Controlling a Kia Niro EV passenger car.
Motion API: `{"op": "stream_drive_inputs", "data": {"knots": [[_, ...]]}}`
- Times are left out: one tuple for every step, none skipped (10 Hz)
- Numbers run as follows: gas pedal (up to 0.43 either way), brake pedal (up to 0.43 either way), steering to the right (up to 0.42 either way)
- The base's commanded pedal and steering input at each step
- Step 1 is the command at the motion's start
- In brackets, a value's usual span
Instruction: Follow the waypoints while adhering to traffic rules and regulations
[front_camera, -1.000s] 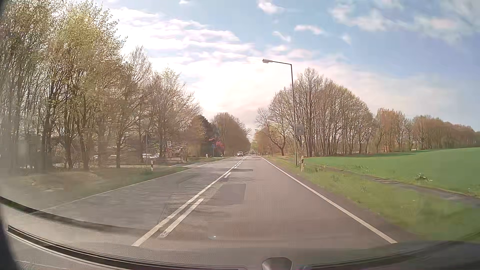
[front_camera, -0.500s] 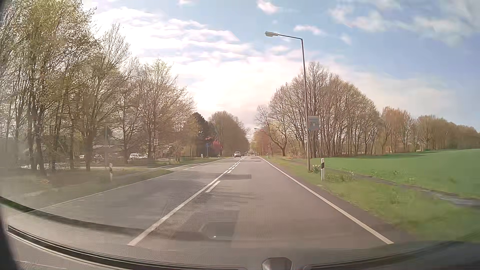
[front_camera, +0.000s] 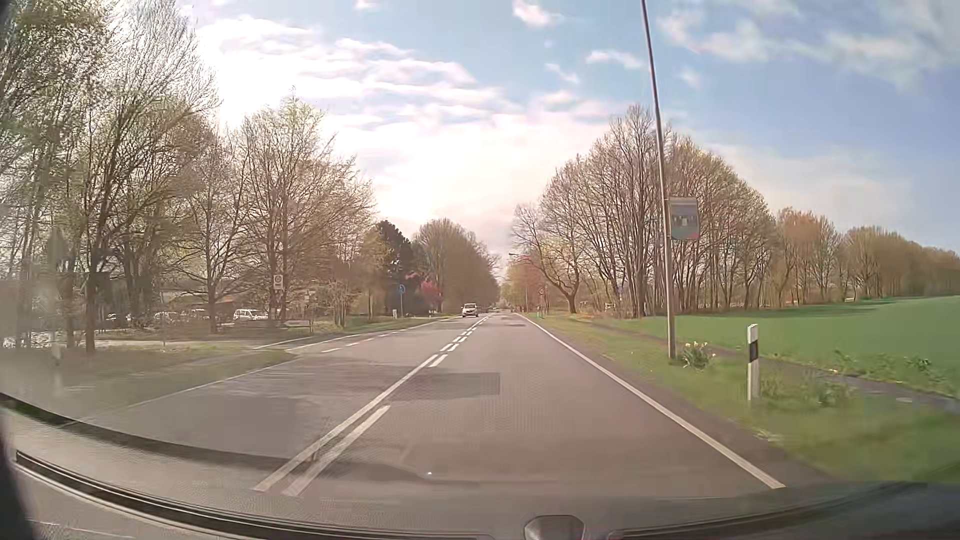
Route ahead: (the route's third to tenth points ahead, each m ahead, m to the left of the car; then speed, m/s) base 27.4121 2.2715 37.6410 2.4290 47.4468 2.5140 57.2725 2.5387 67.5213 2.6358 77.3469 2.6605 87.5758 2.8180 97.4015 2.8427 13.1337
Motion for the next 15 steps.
{"op": "stream_drive_inputs", "data": {"knots": [[0.197, 0.0, -0.003], [0.197, 0.0, -0.004], [0.189, 0.0, -0.003], [0.189, 0.0, -0.004], [0.189, 0.0, -0.003], [0.189, 0.0, -0.004], [0.177, 0.0, -0.003], [0.169, 0.0, -0.003], [0.169, 0.0, -0.001], [0.169, 0.0, -0.001], [0.169, 0.0, -0.001], [0.169, 0.0, -0.001], [0.169, 0.0, 0.0], [0.169, 0.0, -0.001], [0.169, 0.0, 0.0]]}}
